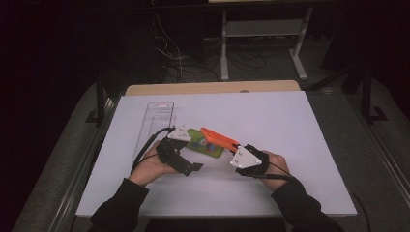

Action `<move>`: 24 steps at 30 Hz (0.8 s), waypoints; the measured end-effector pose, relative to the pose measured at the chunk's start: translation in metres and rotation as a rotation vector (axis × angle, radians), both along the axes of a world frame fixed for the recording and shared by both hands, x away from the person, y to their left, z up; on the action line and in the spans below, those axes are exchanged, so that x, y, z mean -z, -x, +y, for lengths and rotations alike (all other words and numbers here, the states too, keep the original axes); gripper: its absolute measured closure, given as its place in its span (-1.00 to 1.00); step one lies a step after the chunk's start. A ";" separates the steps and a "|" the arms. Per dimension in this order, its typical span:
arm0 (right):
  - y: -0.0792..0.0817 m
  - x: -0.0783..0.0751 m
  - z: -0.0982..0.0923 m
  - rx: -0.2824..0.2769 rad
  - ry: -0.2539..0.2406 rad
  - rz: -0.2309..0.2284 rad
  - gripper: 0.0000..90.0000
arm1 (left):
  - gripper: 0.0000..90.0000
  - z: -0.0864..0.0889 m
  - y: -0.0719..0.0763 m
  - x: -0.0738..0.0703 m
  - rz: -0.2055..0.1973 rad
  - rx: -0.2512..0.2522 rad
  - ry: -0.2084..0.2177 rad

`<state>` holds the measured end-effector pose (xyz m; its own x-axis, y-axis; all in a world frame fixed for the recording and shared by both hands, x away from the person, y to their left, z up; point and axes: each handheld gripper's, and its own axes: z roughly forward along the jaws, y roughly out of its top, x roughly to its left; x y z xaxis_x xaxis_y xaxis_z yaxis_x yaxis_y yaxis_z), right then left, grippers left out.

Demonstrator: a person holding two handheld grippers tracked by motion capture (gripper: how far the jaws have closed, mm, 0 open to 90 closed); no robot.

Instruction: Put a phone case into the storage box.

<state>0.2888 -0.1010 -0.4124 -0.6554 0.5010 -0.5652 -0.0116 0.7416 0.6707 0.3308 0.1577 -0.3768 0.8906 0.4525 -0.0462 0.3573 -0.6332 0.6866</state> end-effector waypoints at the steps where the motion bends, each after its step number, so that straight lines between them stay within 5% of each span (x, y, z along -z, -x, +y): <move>1: -0.001 0.000 -0.001 0.000 -0.014 0.017 0.73 | -1.00 0.000 0.000 0.000 0.001 0.000 0.001; 2: -0.001 -0.001 -0.001 0.000 -0.025 0.028 0.73 | -1.00 0.001 -0.001 -0.001 -0.005 0.017 -0.021; 9: -0.006 -0.004 -0.006 0.021 -0.144 0.133 0.73 | -1.00 0.000 0.001 0.001 0.013 -0.023 0.020; 10: -0.007 -0.004 -0.007 0.020 -0.152 0.139 0.73 | -1.00 0.002 -0.001 -0.001 0.006 -0.003 -0.010; 24: -0.019 -0.007 -0.021 0.051 -0.373 0.352 0.73 | -1.00 0.003 -0.002 -0.001 0.004 -0.014 -0.004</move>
